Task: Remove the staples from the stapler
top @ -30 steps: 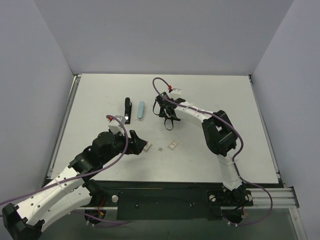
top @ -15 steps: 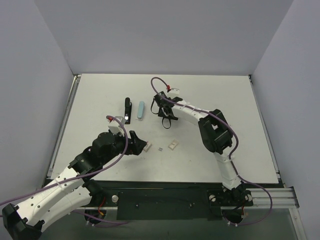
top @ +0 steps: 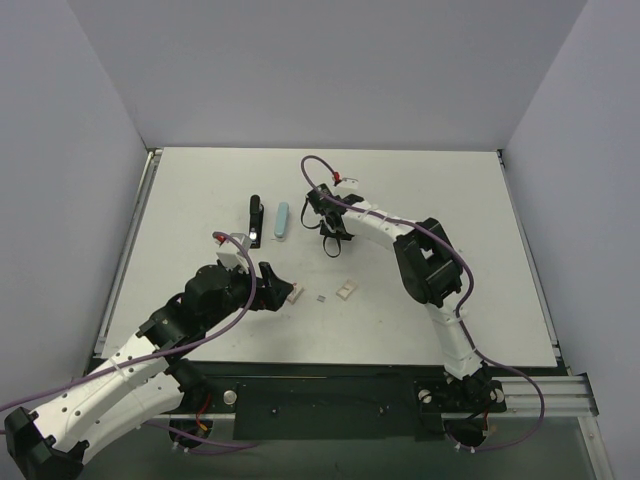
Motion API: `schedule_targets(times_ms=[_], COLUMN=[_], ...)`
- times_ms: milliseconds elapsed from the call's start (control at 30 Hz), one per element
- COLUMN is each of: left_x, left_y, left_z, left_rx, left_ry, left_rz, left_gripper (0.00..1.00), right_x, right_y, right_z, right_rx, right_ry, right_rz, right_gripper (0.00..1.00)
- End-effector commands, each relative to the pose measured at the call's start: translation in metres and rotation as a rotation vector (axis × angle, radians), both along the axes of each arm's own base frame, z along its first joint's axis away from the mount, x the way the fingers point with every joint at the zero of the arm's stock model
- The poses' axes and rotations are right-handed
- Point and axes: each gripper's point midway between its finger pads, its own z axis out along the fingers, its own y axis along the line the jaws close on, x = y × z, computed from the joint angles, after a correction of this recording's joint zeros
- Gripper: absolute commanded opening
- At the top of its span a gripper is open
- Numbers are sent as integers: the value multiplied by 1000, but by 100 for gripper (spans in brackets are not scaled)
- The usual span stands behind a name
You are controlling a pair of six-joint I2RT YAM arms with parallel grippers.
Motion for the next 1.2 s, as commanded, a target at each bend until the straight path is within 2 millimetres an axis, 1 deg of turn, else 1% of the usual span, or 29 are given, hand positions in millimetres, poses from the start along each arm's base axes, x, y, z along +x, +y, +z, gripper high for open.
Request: schedule_targets(times_ms=[0, 200, 400, 433, 467, 500, 533, 567, 600, 633, 667, 700, 733, 800, 833, 867, 900, 933, 967, 1000, 1033, 1067, 1100, 1133, 1167], left_x=[2, 1, 1, 1, 0, 0, 0, -1, -1, -2, -3, -3, -4, -4, -5, -5, -6, -6, -7, -7, -8, -7, -8, -8, -9], left_y=[-3, -2, -4, -4, -4, -3, -3, -2, -2, -1, -1, 0, 1, 3, 4, 4, 4, 5, 5, 6, 6, 8, 9, 10, 11], left_z=[11, 10, 11, 13, 12, 12, 11, 13, 13, 14, 14, 14, 13, 15, 15, 16, 16, 16, 17, 16, 17, 16, 16, 16, 16], left_rx=[-28, -28, -29, -32, -29, -29, -29, -33, -32, -35, -36, -34, -31, -36, -38, -39, -42, -41, -43, -40, -40, -33, -32, -26, -19], left_ry=[-36, -36, -33, -35, -31, -31, -29, -30, -30, -32, -32, -29, -27, -26, -28, -30, -27, -24, -24, -23, -25, -23, -22, -23, -19], left_rz=[-4, -4, -12, -10, -13, -11, -10, -8, -7, -8, -8, -3, -3, 5, 4, 4, 3, 6, 5, 6, 7, 14, 14, 18, 18], left_gripper=[94, 94, 94, 94, 94, 94, 94, 94, 94, 94, 94, 94, 94, 94, 94, 94, 94, 94, 94, 94, 94, 94, 94, 94, 94], right_x=[-5, -6, -7, -7, -8, -10, -13, -13, -16, -17, -21, -22, -28, -35, -37, -44, -52, -54, -64, -66, -76, -79, -87, -91, -100], right_y=[-4, -4, -5, -4, -7, -5, -7, -6, -7, -7, -8, -8, -9, -8, -9, -12, -19, -19, -26, -26, -31, -32, -33, -34, -35], right_z=[-7, -9, -6, -2, -1, 6, 5, 14, 16, 23, 25, 36, 34, 54, 57, 63, 57, 69, 61, 73, 65, 71, 67, 72, 66], right_rx=[-30, -36, -54, -55, -71, -71, -83, -80, -91, -93, -103, -101, -113, -112, -120, -123, -143, -123, -138, -114, -120, -103, -102, -90, -94], right_ry=[35, 42, 41, 34, 30, 20, 21, 7, 5, -6, -9, -24, -17, -48, -50, -54, -37, -61, -37, -61, -36, -46, -26, -28, 0], right_rz=[-7, 2, 25, 32, 34, 41, 45, 52, 58, 68, 75, 90, 105, 142, 156, 170, 176, 179, 193, 199, 226, 243, 277, 297, 337], right_gripper=[33, 23, 9, 8, 7, 6, 6, 6, 6, 5, 5, 5, 5, 5, 5, 5, 5, 5, 5, 5, 5, 5, 5, 5, 5])
